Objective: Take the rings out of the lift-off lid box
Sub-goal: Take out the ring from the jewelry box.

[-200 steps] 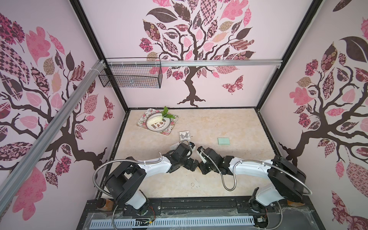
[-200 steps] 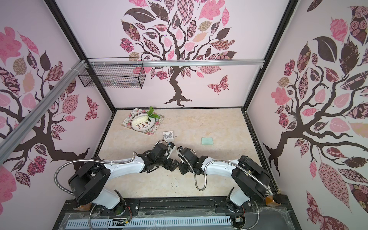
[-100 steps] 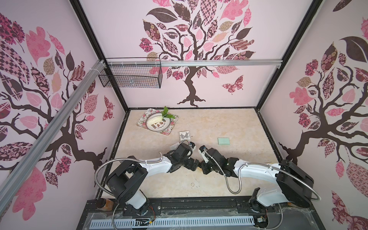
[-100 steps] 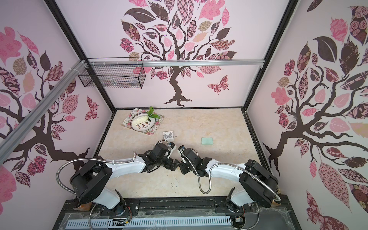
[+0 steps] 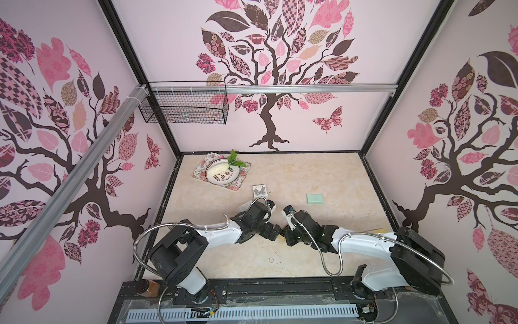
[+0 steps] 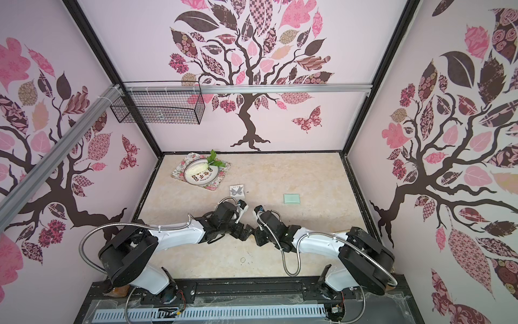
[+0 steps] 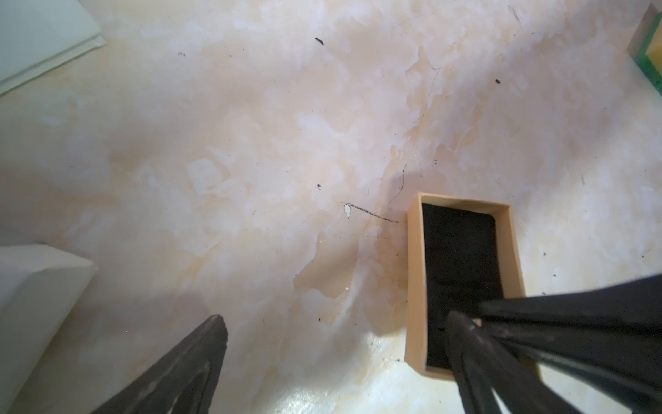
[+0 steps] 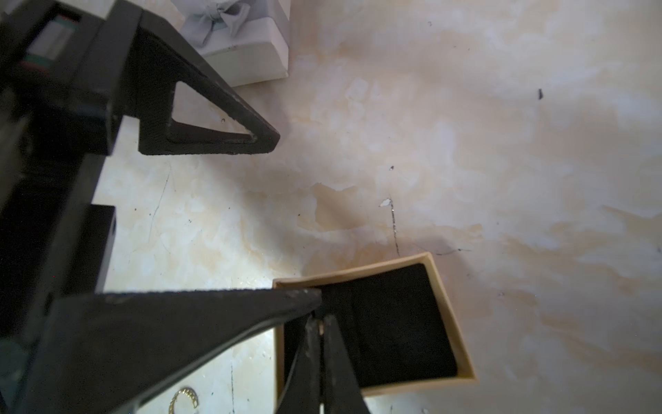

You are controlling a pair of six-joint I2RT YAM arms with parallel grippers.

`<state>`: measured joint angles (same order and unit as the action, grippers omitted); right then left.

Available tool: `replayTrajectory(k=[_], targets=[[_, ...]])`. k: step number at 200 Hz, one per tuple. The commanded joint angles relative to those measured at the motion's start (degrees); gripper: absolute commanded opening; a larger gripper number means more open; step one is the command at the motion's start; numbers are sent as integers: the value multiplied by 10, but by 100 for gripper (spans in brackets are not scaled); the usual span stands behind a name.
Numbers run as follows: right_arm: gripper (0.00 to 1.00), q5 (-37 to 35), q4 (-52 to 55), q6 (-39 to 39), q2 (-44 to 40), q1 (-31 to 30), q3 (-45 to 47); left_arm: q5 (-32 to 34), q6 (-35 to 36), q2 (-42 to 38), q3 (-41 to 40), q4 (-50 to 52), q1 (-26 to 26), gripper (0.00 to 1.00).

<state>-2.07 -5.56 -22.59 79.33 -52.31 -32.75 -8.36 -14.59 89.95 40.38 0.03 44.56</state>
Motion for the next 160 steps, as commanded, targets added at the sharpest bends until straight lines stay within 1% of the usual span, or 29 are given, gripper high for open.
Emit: replayTrajectory(k=[1,42,100,131,160], targets=[[0,-22,-40,-35,-26,-1,16,-8,0,9,-14,-9,1,98],[0,-25,-99,-62,-18,-2,42,-10,-2,12,-13,-11,0,98],[0,-23,-125,-74,-19,-1,55,-12,-4,17,-12,-13,0,98],[0,-29,-101,-69,-50,-1,56,-10,-1,12,-12,-12,1,98],[0,-14,-46,-64,-116,-1,59,1,9,-27,-1,13,0,98]])
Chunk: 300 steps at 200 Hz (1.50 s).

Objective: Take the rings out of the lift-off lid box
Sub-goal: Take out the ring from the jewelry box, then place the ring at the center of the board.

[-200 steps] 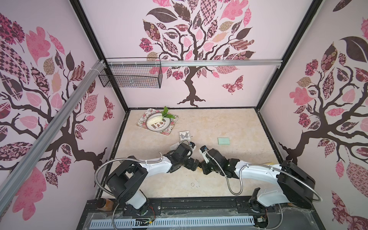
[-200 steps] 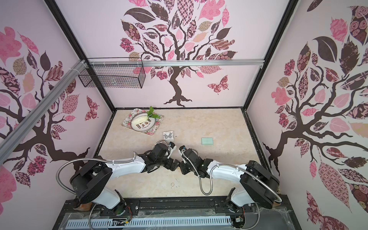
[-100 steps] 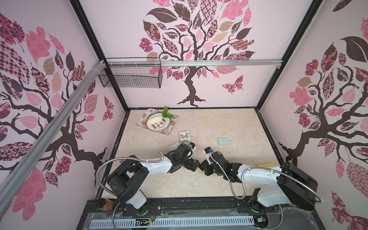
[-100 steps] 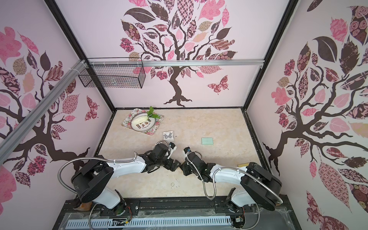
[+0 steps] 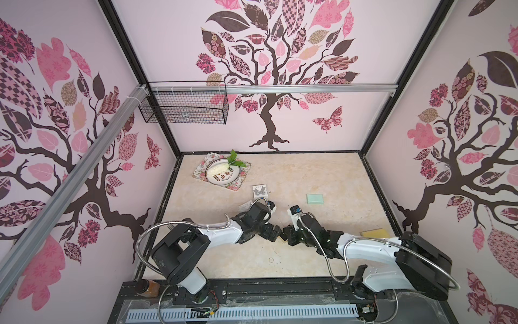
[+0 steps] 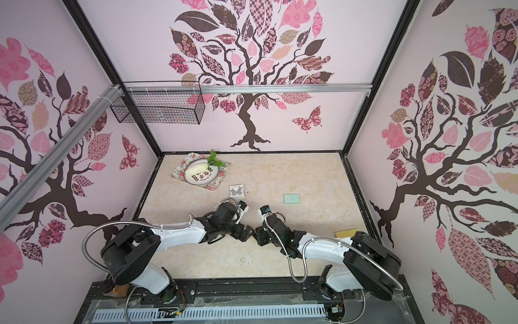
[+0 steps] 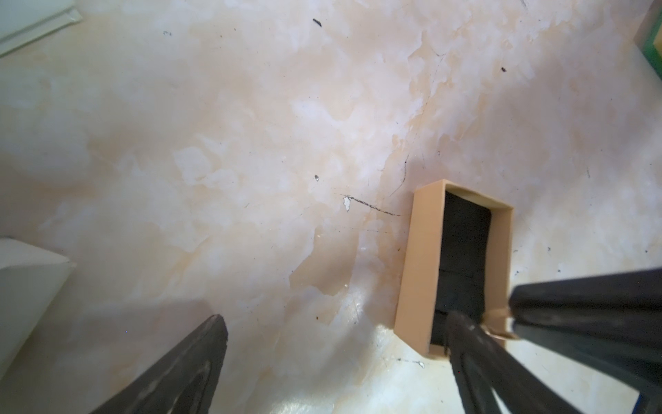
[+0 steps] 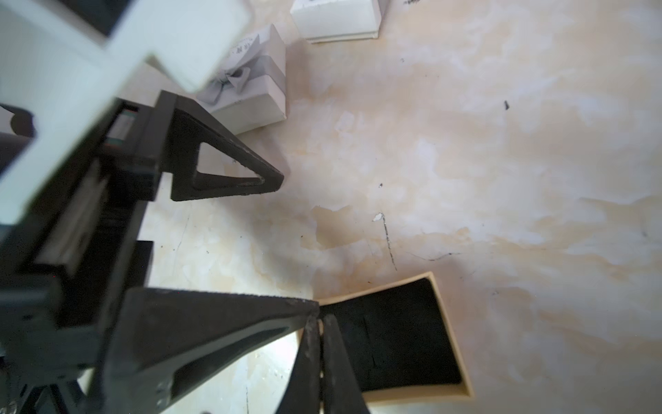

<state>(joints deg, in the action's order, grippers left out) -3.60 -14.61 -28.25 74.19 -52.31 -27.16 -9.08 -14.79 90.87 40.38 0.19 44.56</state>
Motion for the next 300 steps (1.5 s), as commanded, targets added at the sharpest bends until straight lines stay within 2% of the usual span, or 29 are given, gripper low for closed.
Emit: replayTrajectory(k=[1,34,62,85,140,232,300], targets=[[0,3,47,-8,-67,-1,3,9,12,-38,0,13,1,98],[0,65,93,-40,-152,-11,38,39,34,-106,20,60,0,98],[0,63,117,-71,-181,-83,56,79,45,-175,21,93,-2,98],[0,104,86,-102,-154,-115,72,109,45,-230,12,118,-8,98],[0,162,-29,-126,-62,-118,94,134,34,-310,-52,152,-37,98],[0,138,-129,-169,62,-118,74,133,21,-362,-102,137,-38,98],[0,108,-135,-183,91,-117,68,124,18,-369,-118,119,-38,98]])
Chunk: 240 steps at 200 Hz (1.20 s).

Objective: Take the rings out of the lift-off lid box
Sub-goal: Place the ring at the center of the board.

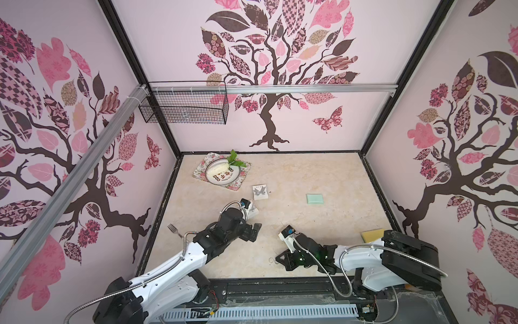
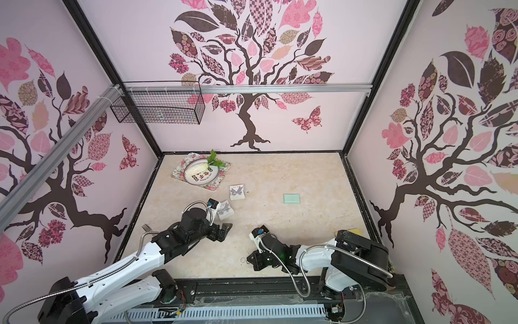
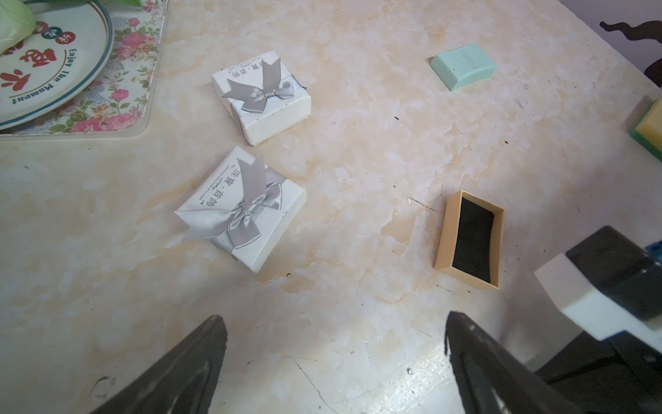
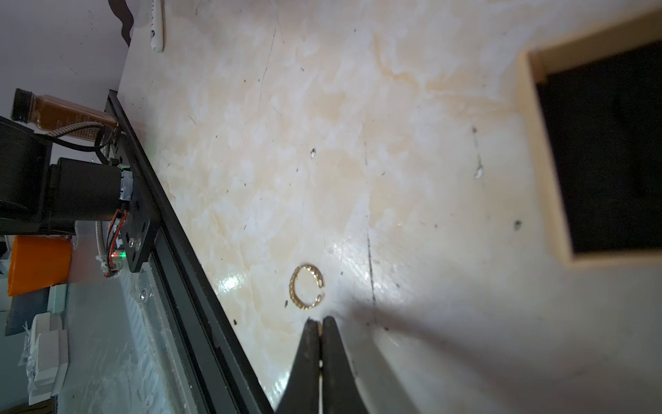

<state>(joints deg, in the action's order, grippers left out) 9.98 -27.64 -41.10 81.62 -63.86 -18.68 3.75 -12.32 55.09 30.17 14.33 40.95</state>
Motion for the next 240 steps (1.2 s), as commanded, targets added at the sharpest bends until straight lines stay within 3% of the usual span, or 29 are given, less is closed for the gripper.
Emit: replayTrajectory(k=[1,62,157,175,187,190,193,240], targets=[[0,-28,-5,-55,17,-1,-16,-5,-7,-11,-16,-23,-2,98],[6,-48,-7,-62,26,0,-13,-5,-9,-18,-22,-29,-2,98],[27,-45,50,-49,-33,1,-30,-4,-10,-25,-24,-26,-2,98],[43,-46,108,-39,-91,1,-43,-1,-10,-30,-22,-20,-3,98],[77,-53,163,-35,-137,1,-58,2,-8,-32,-22,-17,-3,98],[91,-56,185,-33,-152,1,-65,3,-6,-33,-22,-17,-3,98],[99,-59,201,-32,-163,1,-70,3,-5,-32,-22,-16,-3,98],[100,-167,411,-85,-271,27,-120,-1,13,-33,-25,-30,-3,98]])
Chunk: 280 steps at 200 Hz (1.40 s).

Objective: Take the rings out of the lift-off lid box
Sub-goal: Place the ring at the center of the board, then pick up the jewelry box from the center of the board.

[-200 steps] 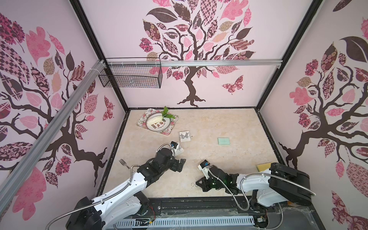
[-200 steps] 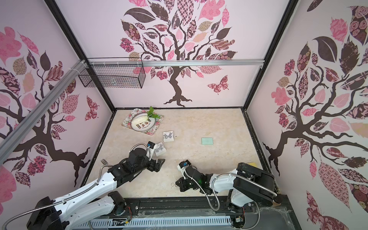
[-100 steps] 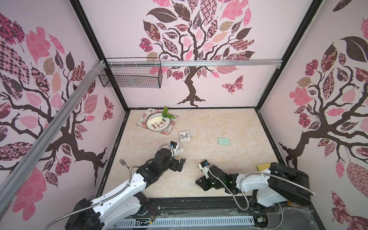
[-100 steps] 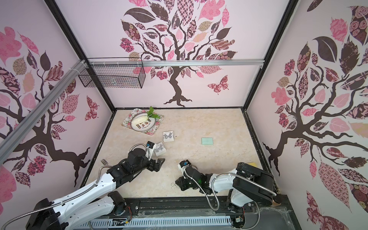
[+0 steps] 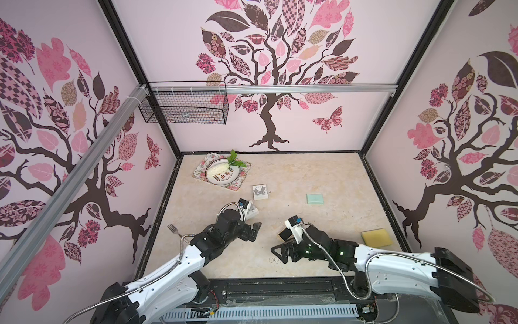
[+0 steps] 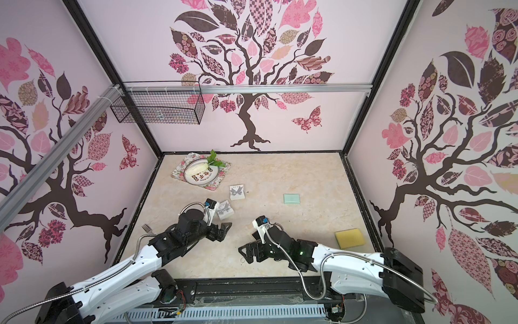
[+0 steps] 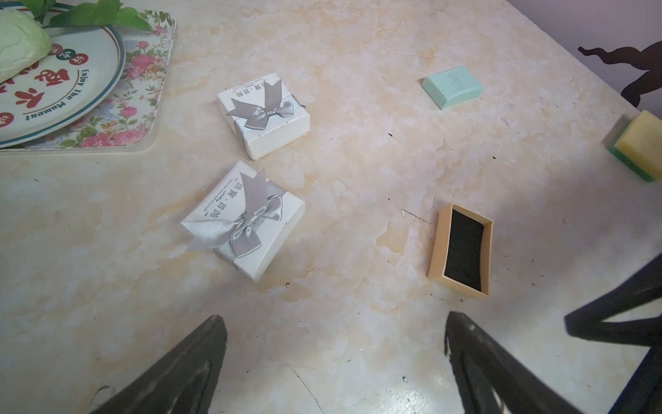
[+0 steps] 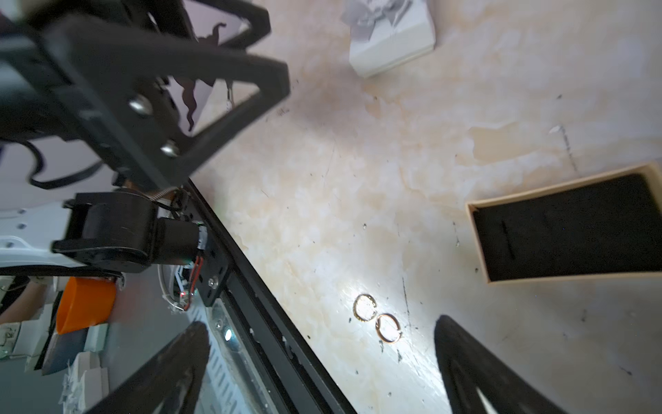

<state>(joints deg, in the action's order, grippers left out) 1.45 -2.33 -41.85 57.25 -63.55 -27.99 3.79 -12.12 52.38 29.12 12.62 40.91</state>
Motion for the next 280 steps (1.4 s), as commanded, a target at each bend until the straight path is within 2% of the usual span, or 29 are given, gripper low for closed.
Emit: replayTrajectory(k=[1,23,50,61,93,108,141,183,218,280], targets=[[100,-83,163,-80,-27,26,-28,-2,12,-6,-15,-13,-2,98],[100,-124,193,-120,-9,63,-30,-7,15,-4,-13,-18,-2,98],[98,-157,160,-161,40,88,-23,-13,14,-7,-13,-17,-2,98],[92,-166,145,-171,63,89,-30,-15,11,-10,-14,-19,-2,98],[62,-168,115,-196,140,91,-53,-27,10,-15,-21,-31,-2,98],[56,-167,109,-213,168,92,-59,-30,11,-11,-22,-33,-2,98],[54,-168,89,-248,202,94,-56,-39,10,-8,-26,-47,-2,98],[53,-158,75,-256,238,99,-74,-49,11,-3,-33,-57,-2,98],[48,-148,64,-259,267,102,-86,-54,8,-9,-40,-66,-2,98],[13,-141,72,-243,289,109,-103,-53,14,-12,-38,-65,-3,98]])
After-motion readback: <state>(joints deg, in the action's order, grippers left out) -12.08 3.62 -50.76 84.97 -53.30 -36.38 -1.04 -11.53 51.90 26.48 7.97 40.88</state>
